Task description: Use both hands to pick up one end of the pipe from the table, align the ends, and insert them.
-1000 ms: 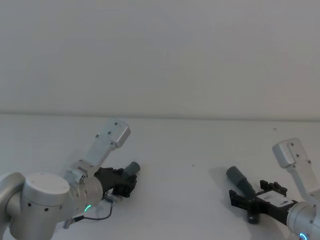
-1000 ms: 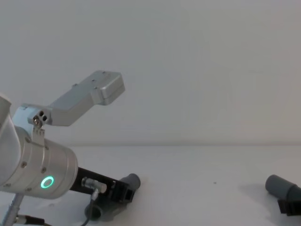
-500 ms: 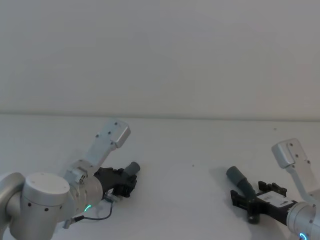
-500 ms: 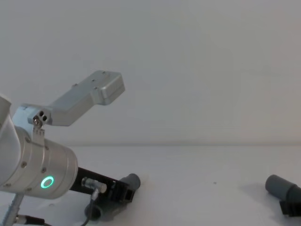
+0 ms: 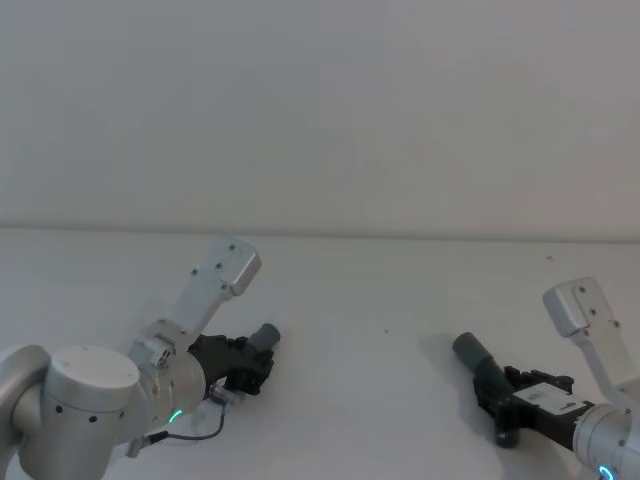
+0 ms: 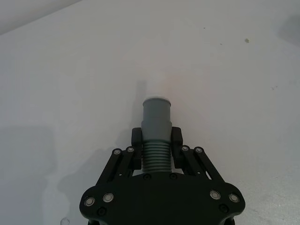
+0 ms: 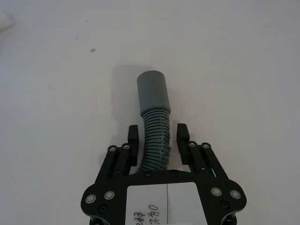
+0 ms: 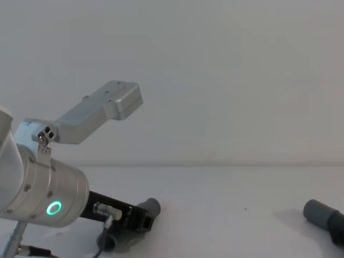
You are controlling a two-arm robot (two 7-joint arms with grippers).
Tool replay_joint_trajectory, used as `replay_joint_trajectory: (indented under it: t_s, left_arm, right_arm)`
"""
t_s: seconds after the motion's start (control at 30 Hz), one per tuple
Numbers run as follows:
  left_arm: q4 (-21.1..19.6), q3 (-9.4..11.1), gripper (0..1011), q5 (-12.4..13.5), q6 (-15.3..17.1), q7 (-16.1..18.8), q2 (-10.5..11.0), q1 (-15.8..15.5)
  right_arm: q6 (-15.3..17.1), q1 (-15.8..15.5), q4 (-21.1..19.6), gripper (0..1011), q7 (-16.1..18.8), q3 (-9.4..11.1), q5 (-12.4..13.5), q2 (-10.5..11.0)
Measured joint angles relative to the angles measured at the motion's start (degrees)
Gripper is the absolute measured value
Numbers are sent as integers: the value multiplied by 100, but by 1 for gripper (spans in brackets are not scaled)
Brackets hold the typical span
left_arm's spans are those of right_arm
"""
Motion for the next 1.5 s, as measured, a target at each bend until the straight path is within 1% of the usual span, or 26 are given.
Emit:
replay_joint_trajectory:
  t_s: [0.1, 0.2, 0.23, 0.6, 0.7, 0.9, 1.0, 1.03, 1.13, 1.17, 1.33, 1.43, 1.47, 1.5]
  left_arm:
    - [0, 0, 351, 0, 0, 0, 0, 0]
    - [0, 0, 348, 0, 0, 0, 0, 0]
    - [0, 0, 351, 0, 0, 0, 0, 0]
    - [-13, 13, 348, 12, 0, -14, 3, -2]
    - [-38, 33, 348, 25, 0, -34, 10, -10]
    - [-174, 77, 348, 56, 6, -90, 29, -52]
    - [-271, 88, 348, 62, 31, -134, 41, -84]
    - [-321, 92, 348, 65, 42, -158, 49, -102]
    - [-390, 96, 351, 71, 53, -194, 65, -131]
    - [-449, 101, 348, 77, 57, -220, 84, -159]
    - [-586, 133, 348, 116, 54, -329, 164, -244]
    - [-672, 183, 348, 154, 11, -463, 282, -333]
    - [-672, 183, 348, 154, 11, -463, 282, -333]
    - [-702, 208, 351, 170, -27, -542, 345, -377]
  right_arm:
    - [1, 1, 2, 408, 2, 0, -2, 0]
    - [3, 3, 4, 297, 5, 0, -4, -1]
    - [3, 4, 4, 283, 6, 0, -5, -1]
    - [0, 5, 6, 283, 9, 1, -7, -4]
    - [-46, -3, 11, 283, 21, 5, -12, -9]
    - [-310, -41, 14, 283, 73, 27, -38, -10]
    - [-554, -73, -5, 282, 121, 54, -65, 8]
    - [-554, -73, -5, 283, 121, 54, -65, 8]
    - [-736, -99, -42, 282, 172, 89, -84, 47]
    - [-852, -111, -66, 283, 215, 112, -93, 75]
    - [-1120, -149, -152, 282, 375, 187, -99, 232]
    - [-1258, -175, -199, 282, 509, 237, -99, 362]
    - [-1284, -183, -211, 283, 544, 249, -98, 400]
    - [-1339, -203, -239, 282, 629, 278, -94, 494]
